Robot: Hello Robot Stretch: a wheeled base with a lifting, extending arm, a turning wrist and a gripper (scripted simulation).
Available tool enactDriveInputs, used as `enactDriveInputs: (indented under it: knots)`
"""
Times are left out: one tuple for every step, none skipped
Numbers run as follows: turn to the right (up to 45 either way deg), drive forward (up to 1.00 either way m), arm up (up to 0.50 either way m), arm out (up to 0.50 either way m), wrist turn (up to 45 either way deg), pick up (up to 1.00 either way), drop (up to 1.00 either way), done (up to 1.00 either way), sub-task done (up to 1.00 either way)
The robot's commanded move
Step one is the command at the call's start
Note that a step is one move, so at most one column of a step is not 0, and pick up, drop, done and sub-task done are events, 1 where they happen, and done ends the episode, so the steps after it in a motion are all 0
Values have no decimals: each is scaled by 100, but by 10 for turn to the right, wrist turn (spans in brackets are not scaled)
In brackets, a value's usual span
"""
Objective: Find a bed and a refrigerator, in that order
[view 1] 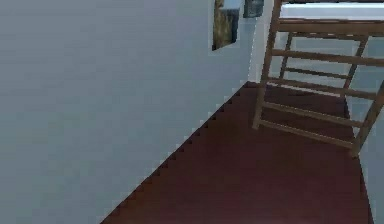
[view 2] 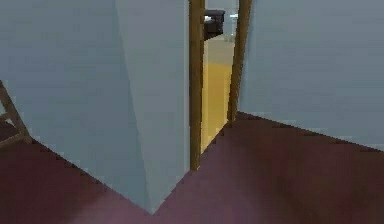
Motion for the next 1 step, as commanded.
enactDriveInputs:
  knots:
    - [0, 100, 0, 0, 0, 0, 0, 0, 0]
